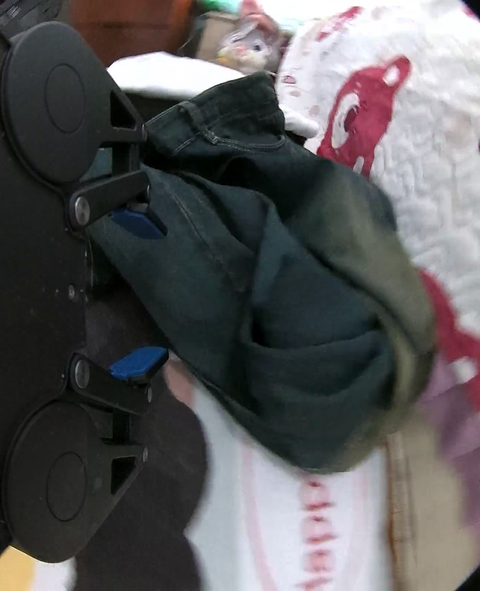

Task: Fold clothes

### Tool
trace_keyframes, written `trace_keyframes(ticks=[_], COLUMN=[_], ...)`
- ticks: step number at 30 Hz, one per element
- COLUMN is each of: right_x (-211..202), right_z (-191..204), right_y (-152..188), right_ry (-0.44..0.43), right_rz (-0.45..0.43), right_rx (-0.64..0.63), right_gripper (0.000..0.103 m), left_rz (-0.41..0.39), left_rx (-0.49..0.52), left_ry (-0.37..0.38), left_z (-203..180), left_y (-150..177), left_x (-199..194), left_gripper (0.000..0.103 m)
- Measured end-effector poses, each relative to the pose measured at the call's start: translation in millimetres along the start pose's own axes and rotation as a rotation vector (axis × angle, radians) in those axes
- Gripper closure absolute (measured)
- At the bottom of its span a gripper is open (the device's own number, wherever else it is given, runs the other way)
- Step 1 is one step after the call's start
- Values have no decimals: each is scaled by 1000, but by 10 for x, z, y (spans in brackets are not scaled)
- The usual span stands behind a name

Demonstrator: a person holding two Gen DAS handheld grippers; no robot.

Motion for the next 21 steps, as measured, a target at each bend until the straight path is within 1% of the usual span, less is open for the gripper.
trace_keyframes(ticks=[2,4,6,8,9,10,11,12,13,14,15,16,17,18,19,21], right_x=[76,118,131,130,131,137,154,176,211,254,295,335,374,395,409,443], right_z=[-11,5,45,80,91,109,125,139,156,171,193,217,242,245,238,218], right_y=[67,120,123,89,53,5,-41,-85,-122,-151,-173,-194,-215,-243,-275,-349], right_ry=[-16,-14,-7,-18,-30,-46,-56,-64,-59,-39,-23,-10,4,4,0,-5], right_rz=[13,18,16,11,7,-5,-18,-29,-40,-47,-54,-62,-70,-85,-104,-146], right_rx=[33,19,-13,-24,-21,-13,2,19,32,36,34,30,27,36,50,86], right_gripper=[33,32,32,32,32,31,29,23,22,22,22,22,22,21,20,20], left_rz=[-5,-11,-18,-16,3,32,88,160,191,177,155,141,125,107,90,55], left_rx=[13,43,109,140,131,110,89,67,45,32,20,-4,-20,-26,-9,51], left_ry=[26,43,13,25,63,116,159,193,168,124,123,145,161,171,153,82], left_z=[-75,-144,-195,-244,-267,-289,-286,-269,-211,-138,-91,-53,-24,-1,18,51], left_y=[-10,-36,-85,-148,-175,-198,-198,-183,-182,-196,-209,-219,-235,-255,-270,-300], left_x=[24,77,165,243,302,371,485,624,729,781,788,775,753,728,713,692], left_gripper=[45,38,38,38,37,33,28,25,25,26,32,45,48,63,95,97])
Point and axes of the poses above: each gripper's, at about its wrist camera, not at the fingertips, and x roughly the way its jaws point, z to its left, y to its underside, the point moved 7 cm from there along x, roughly the way its jaws point, and after that the axes turned 5 degrees about y, right-handed, at the moved point
